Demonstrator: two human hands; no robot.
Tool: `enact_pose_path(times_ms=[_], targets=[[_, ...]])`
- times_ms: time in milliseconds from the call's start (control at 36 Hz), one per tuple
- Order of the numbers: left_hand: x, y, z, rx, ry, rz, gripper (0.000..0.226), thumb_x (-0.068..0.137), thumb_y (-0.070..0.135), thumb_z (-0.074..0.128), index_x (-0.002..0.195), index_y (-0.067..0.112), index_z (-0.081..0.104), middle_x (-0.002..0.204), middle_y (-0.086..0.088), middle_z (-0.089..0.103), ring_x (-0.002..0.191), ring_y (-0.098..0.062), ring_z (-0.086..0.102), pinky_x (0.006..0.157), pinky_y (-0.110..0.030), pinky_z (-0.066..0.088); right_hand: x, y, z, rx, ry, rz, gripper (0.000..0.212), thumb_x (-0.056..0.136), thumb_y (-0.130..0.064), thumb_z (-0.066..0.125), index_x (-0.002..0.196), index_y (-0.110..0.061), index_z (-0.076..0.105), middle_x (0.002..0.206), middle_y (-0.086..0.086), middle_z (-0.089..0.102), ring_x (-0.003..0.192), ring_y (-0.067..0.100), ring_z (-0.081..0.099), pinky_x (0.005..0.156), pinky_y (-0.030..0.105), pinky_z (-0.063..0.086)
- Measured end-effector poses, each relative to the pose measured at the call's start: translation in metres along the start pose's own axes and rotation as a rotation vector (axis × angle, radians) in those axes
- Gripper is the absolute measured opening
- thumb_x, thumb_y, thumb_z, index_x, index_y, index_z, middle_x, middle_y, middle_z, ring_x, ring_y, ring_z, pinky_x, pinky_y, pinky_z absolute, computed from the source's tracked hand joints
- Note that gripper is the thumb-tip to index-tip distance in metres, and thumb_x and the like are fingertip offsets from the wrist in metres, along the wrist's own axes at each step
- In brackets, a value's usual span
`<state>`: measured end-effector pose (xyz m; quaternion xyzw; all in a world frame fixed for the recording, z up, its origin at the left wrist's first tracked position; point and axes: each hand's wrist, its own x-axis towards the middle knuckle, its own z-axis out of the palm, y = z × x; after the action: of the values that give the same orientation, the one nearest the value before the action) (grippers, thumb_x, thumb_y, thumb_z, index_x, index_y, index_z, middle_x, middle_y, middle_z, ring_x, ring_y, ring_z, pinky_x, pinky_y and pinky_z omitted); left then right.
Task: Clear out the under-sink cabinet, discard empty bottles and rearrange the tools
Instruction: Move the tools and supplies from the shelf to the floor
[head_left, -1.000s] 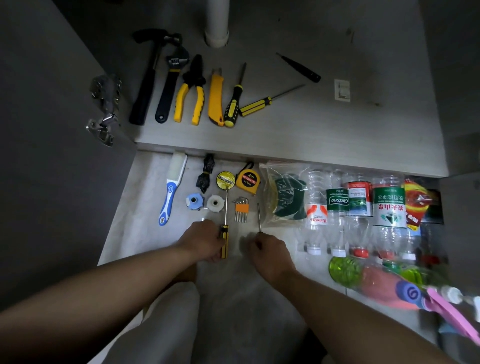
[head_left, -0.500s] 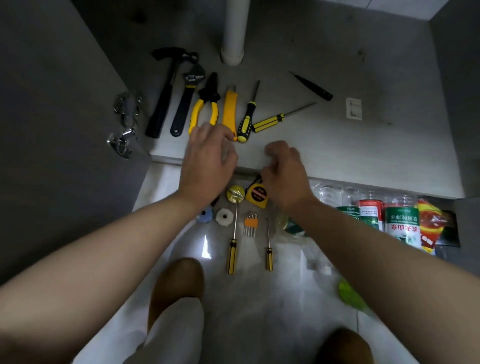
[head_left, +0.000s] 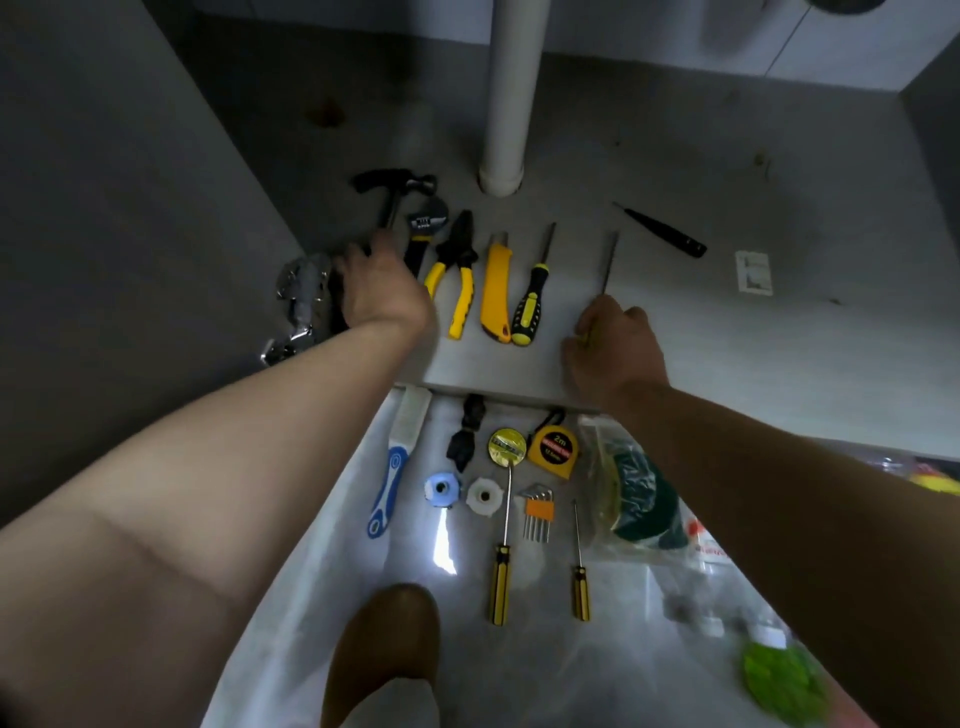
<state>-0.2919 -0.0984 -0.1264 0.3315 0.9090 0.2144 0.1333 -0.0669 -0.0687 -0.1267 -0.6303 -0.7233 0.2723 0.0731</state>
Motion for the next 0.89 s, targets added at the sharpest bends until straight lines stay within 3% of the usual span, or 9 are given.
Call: enact_pose_path(times_ms=[194, 306, 417, 472, 528, 583, 639, 750, 889], targets=[[0.006, -0.001, 0.001, -0.031, -0.011, -0.052, 0.043, 0.090, 0.007, 0.061, 0.132, 0.005, 0.050, 0.139, -0.023, 0.051, 0.132, -0.042, 0.046, 0.106, -0.043, 0.040, -0.018, 0.016, -0.013, -0.020, -0.019, -0.038, 0.017, 0.094, -0.011, 0.051, 0.111, -0.007, 0.050, 0.106, 0.019, 0.057, 0.091, 0.036, 0.055, 0.074, 0.034, 0.041], [-0.010, 0.001, 0.002, -0.051, 0.022, -0.059, 0.053, 0.089, 0.006, 0.059, 0.140, 0.010, 0.048, 0.138, -0.024, 0.049, 0.129, -0.045, 0.047, 0.104, -0.046, 0.042, -0.044, 0.022, -0.021, 0.134, -0.065, 0.002, 0.024, 0.092, -0.007, 0.052, 0.111, -0.010, 0.039, 0.098, 0.016, 0.059, 0.087, 0.036, 0.059, 0.071, 0.044, 0.051], [-0.046, -0.001, -0.001, -0.155, 0.140, 0.048, 0.063, 0.089, 0.000, 0.052, 0.150, 0.014, 0.042, 0.137, -0.025, 0.045, 0.132, -0.043, 0.042, 0.105, -0.042, 0.038, -0.081, 0.039, -0.021, 0.286, -0.066, -0.042, 0.039, 0.093, -0.009, 0.060, 0.119, -0.018, 0.033, 0.087, 0.000, 0.060, 0.079, 0.019, 0.062, 0.067, 0.036, 0.050], [-0.068, -0.006, -0.002, -0.255, 0.174, 0.140, 0.059, 0.094, 0.001, 0.048, 0.152, 0.012, 0.041, 0.134, -0.024, 0.046, 0.130, -0.040, 0.043, 0.107, -0.034, 0.034, -0.098, 0.048, -0.019, 0.283, -0.076, -0.071, 0.043, 0.092, -0.013, 0.062, 0.126, -0.023, 0.037, 0.085, -0.010, 0.060, 0.078, 0.010, 0.061, 0.065, 0.029, 0.047], [-0.097, -0.014, -0.001, -0.386, 0.114, 0.220, 0.056, 0.098, 0.007, 0.051, 0.153, 0.011, 0.040, 0.132, -0.016, 0.047, 0.127, -0.030, 0.046, 0.107, -0.019, 0.033, -0.116, 0.058, -0.019, 0.217, -0.120, -0.106, 0.034, 0.091, -0.017, 0.063, 0.117, -0.029, 0.045, 0.086, -0.012, 0.062, 0.079, 0.012, 0.062, 0.063, 0.027, 0.048], [-0.127, -0.025, 0.001, -0.463, 0.035, 0.286, 0.049, 0.101, 0.017, 0.057, 0.149, 0.015, 0.048, 0.123, -0.003, 0.049, 0.111, -0.012, 0.052, 0.094, 0.000, 0.032, -0.130, 0.066, -0.019, 0.179, -0.218, -0.112, 0.028, 0.089, -0.016, 0.063, 0.110, -0.029, 0.050, 0.090, -0.007, 0.065, 0.082, 0.019, 0.066, 0.067, 0.036, 0.055], [-0.159, -0.037, 0.005, -0.474, -0.052, 0.363, 0.035, 0.100, 0.026, 0.062, 0.135, 0.019, 0.062, 0.114, 0.004, 0.055, 0.096, 0.004, 0.053, 0.085, 0.004, 0.033, -0.147, 0.076, -0.021, 0.178, -0.339, -0.094, 0.028, 0.089, -0.016, 0.064, 0.109, -0.027, 0.049, 0.092, -0.004, 0.065, 0.079, 0.019, 0.069, 0.069, 0.045, 0.060], [-0.214, -0.065, 0.022, -0.472, -0.268, 0.461, 0.012, 0.098, 0.031, 0.064, 0.107, 0.026, 0.067, 0.100, 0.011, 0.057, 0.091, 0.003, 0.056, 0.077, -0.011, 0.041, -0.177, 0.102, -0.026, 0.162, -0.490, -0.090, 0.033, 0.090, -0.017, 0.067, 0.109, -0.031, 0.045, 0.086, -0.003, 0.065, 0.071, 0.009, 0.069, 0.067, 0.039, 0.061], [-0.239, -0.107, 0.035, -0.347, -0.492, 0.590, 0.015, 0.100, 0.036, 0.054, 0.104, 0.023, 0.059, 0.099, 0.010, 0.049, 0.085, -0.009, 0.054, 0.069, -0.034, 0.049, -0.206, 0.134, -0.027, -0.009, -0.692, -0.013, 0.030, 0.088, -0.019, 0.067, 0.108, -0.021, 0.045, 0.097, 0.003, 0.066, 0.078, 0.016, 0.072, 0.072, 0.045, 0.060]])
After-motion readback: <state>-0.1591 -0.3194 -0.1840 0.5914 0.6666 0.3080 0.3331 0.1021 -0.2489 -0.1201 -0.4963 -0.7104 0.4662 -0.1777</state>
